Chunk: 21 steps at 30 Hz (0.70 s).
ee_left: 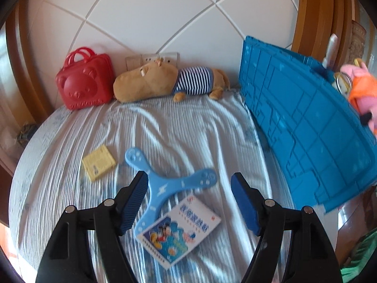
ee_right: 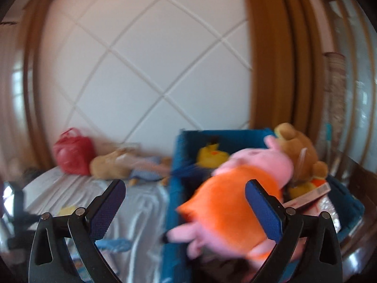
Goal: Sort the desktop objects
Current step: 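Lift the pink-and-green pig with left tool and carry it toward the crate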
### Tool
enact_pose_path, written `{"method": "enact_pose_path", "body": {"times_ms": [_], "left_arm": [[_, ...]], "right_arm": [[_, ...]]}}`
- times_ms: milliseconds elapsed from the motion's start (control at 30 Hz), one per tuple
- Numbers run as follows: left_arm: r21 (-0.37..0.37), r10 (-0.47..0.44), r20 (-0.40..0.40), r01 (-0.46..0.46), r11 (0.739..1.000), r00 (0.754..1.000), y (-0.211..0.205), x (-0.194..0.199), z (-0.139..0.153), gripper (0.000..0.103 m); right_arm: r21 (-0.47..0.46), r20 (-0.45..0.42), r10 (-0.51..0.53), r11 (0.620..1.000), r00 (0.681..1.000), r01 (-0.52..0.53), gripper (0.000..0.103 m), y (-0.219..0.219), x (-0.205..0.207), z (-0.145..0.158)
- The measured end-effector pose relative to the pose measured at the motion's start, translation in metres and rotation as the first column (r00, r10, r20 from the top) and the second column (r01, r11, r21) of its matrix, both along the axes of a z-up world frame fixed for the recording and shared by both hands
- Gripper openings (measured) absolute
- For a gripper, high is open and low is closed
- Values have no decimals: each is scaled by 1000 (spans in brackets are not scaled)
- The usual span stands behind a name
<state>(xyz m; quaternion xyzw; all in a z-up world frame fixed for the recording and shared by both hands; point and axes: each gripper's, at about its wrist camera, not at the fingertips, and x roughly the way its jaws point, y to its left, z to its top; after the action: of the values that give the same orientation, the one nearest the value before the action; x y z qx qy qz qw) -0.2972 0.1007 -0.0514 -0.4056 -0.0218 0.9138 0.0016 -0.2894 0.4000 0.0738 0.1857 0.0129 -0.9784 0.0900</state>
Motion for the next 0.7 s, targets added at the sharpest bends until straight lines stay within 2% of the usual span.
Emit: {"method": "enact_pose_path", "body": {"times_ms": [133, 300, 433, 567, 700], "left_arm": [[4, -18, 25, 18, 1000, 1000, -4, 29, -11, 83], [2, -94, 59, 94, 996, 994, -13, 84, -31, 83], [10, -129, 119, 128, 992, 984, -15, 126, -63, 83], [24, -158, 154, 156, 987, 975, -9, 156, -87, 83], [34, -163, 156, 160, 987, 974, -2, 184, -105, 83]], "right_arm": [[1, 57, 74, 997, 996, -75, 103, -30, 37, -18], [-19, 219, 55, 998, 974, -52, 103, -57, 83, -78], [-43, 360, 31, 999, 933, -17, 103, -73, 117, -131], [-60, 464, 30, 998, 885, -2, 103, -78, 142, -172], [-61, 519, 58, 998, 853, -31, 103, -85, 164, -204]]}}
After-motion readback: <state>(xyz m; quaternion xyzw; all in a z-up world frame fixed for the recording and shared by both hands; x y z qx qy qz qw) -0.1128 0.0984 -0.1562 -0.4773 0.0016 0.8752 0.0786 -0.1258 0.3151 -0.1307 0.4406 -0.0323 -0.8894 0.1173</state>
